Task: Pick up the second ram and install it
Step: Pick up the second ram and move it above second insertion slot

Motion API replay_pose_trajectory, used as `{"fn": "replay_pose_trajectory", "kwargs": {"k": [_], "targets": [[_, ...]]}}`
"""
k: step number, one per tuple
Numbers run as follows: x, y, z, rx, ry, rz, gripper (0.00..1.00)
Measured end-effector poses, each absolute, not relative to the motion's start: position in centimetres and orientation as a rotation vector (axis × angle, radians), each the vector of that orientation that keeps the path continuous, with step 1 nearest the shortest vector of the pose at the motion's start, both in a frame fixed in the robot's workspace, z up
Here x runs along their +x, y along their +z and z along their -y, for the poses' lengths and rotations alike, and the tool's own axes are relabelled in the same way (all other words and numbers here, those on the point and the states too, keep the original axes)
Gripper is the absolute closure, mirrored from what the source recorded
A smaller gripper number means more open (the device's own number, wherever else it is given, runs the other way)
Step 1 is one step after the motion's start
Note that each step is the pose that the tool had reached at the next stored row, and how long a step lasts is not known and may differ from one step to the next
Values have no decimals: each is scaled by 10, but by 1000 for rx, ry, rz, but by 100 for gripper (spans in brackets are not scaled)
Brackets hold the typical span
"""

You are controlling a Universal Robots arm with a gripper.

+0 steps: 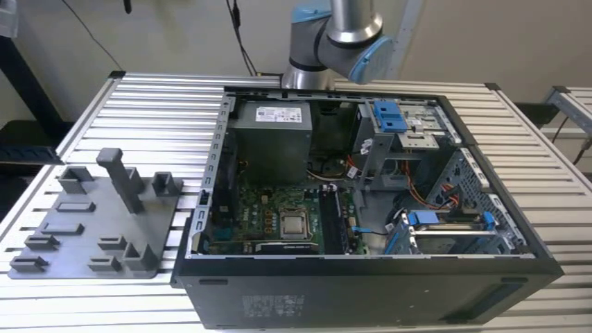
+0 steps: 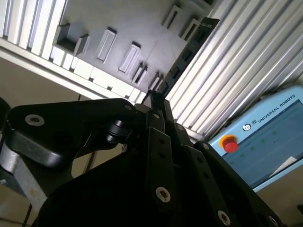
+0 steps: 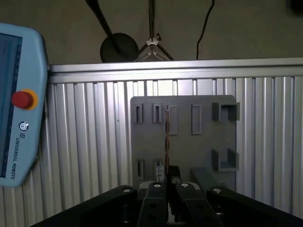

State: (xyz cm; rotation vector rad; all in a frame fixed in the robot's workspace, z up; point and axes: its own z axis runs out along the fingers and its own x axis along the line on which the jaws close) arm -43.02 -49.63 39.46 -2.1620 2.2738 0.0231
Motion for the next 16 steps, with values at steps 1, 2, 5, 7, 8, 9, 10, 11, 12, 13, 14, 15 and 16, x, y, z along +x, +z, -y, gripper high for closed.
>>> {"fn": "replay_pose_trajectory", "kwargs": {"k": [1,2,5,7,8,9,10,11,12,13,14,15,16], "targets": [[-430,396,496,-2162,23,-2274,86],[-430,398,496,-2162,24,-2274,86],[-430,403,496,-2162,25,-2273,86],[-430,407,496,-2162,25,-2273,86],[-430,409,496,-2161,26,-2273,86],[-430,411,496,-2161,26,-2273,86],[-430,412,496,-2161,26,-2273,86],[-430,414,496,-2161,27,-2273,86],[-430,416,496,-2161,27,-2273,86],[-430,418,496,-2161,27,-2273,86],[-430,419,496,-2161,28,-2273,86],[-430,421,496,-2161,28,-2273,86],[-430,422,496,-2161,28,-2273,86]]}}
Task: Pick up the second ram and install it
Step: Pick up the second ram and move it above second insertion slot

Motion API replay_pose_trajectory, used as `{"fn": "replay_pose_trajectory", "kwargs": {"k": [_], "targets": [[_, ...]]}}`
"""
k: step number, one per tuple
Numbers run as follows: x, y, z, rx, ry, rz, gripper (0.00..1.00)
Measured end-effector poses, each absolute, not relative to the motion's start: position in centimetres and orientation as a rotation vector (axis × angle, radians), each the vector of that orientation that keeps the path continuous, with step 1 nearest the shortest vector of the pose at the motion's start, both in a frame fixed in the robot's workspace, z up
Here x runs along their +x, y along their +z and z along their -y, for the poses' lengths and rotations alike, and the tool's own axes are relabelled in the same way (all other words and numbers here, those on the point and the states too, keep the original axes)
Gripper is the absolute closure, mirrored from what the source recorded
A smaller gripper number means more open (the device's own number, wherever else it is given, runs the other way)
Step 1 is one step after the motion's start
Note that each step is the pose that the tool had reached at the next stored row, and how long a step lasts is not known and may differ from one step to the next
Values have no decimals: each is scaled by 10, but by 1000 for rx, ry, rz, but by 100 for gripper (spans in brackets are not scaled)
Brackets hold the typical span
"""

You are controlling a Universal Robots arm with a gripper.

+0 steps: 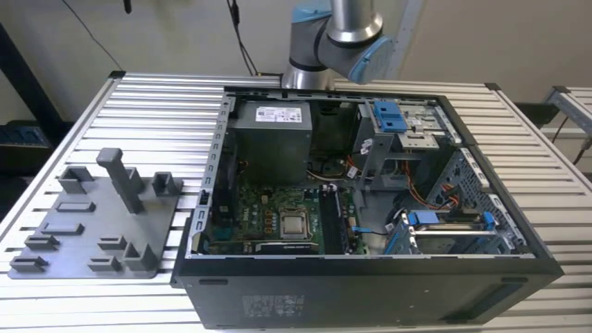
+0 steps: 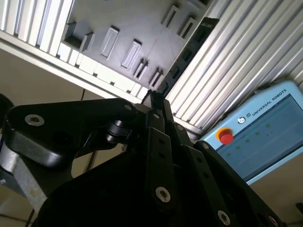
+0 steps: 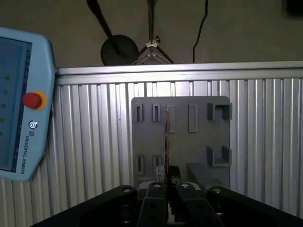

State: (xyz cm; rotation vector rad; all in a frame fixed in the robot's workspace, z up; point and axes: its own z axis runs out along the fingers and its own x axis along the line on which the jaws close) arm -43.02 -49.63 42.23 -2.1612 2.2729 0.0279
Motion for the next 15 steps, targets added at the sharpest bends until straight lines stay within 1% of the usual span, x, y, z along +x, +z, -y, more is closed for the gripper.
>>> {"fn": "replay_pose_trajectory", "kwargs": {"k": [15], "targets": [[-430,426,496,-2161,28,-2273,86]]}}
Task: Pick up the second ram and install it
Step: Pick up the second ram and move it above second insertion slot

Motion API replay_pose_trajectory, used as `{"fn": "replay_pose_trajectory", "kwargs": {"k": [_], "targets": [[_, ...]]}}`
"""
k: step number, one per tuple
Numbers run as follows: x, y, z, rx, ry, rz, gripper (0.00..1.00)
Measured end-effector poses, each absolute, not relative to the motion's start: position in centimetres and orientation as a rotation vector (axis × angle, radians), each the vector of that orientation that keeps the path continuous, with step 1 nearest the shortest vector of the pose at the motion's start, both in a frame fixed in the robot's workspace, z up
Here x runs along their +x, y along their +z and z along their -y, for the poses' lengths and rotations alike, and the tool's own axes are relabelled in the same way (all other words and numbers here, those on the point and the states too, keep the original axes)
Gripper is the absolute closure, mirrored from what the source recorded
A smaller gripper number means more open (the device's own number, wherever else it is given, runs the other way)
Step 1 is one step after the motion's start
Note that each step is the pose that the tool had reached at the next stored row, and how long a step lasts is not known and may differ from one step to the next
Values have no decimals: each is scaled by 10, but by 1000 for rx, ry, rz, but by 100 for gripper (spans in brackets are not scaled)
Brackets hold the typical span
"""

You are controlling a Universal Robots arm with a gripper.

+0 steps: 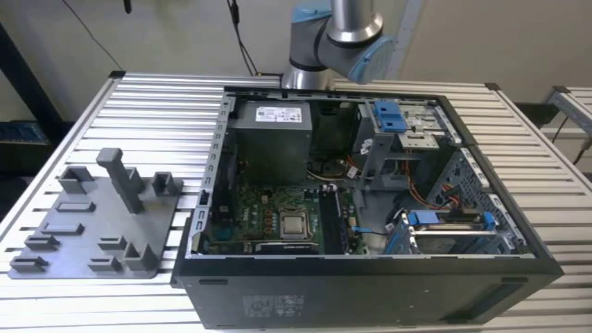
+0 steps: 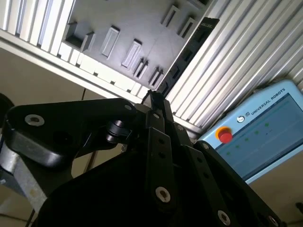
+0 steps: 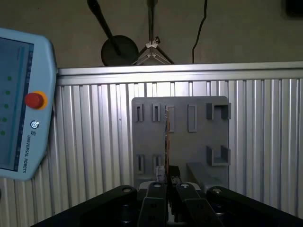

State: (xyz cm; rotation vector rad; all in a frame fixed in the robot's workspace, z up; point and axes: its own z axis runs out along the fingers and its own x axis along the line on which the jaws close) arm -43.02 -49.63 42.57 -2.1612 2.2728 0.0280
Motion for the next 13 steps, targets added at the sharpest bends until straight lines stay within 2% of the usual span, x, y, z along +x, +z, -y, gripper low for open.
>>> {"fn": "replay_pose_trajectory", "kwargs": {"k": [13], "targets": [[-420,426,496,-2161,28,-2273,86]]}}
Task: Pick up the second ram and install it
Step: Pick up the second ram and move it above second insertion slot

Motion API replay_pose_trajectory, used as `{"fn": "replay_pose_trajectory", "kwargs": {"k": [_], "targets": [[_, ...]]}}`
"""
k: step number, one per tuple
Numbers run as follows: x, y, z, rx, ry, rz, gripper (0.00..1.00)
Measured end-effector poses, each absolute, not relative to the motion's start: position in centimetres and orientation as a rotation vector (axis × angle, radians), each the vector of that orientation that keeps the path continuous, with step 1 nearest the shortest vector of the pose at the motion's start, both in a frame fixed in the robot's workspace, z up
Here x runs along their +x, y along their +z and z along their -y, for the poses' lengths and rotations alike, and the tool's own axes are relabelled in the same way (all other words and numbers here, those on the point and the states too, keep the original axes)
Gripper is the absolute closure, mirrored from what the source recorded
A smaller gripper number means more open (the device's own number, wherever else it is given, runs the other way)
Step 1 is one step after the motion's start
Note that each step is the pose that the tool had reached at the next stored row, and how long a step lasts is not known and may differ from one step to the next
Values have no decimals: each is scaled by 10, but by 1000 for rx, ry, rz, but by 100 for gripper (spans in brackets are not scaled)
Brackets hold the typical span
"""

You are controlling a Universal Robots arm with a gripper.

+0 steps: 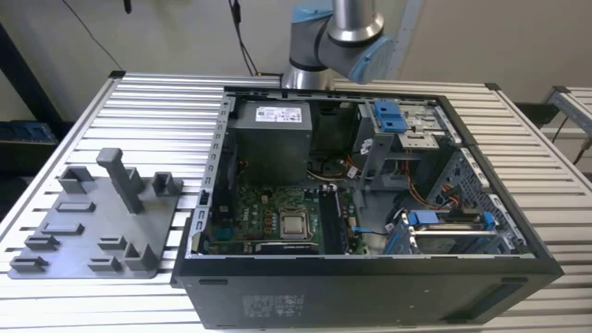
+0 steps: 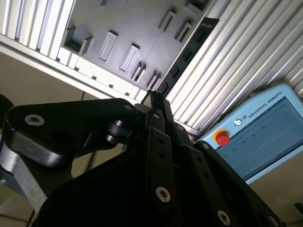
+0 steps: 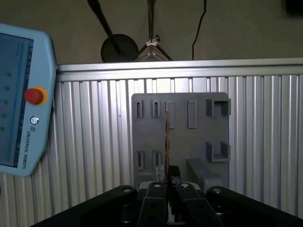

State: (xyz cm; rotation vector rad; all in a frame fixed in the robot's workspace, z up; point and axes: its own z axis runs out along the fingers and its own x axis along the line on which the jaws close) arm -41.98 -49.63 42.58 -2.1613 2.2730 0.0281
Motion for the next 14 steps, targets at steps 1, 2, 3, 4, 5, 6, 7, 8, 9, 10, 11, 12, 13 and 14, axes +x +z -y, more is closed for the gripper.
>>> {"fn": "replay_pose_trajectory", "kwargs": {"k": [1,2,3,4,5,6,7,8,9,10,11,12,13,14], "targets": [[-419,426,496,-2161,28,-2273,86],[-417,426,496,-2161,28,-2273,86],[-416,426,496,-2161,28,-2273,86],[-415,426,496,-2161,28,-2273,86],[-413,426,496,-2161,28,-2273,86],[-412,426,496,-2161,28,-2273,86],[-410,426,496,-2161,28,-2273,86],[-409,426,496,-2161,28,-2273,86],[-407,426,496,-2161,28,-2273,86],[-406,426,496,-2161,28,-2273,86],[-404,426,496,-2161,28,-2273,86],[-403,426,496,-2161,28,-2273,86],[-401,426,496,-2161,28,-2273,86],[-399,426,496,-2161,28,-2273,86]]}}
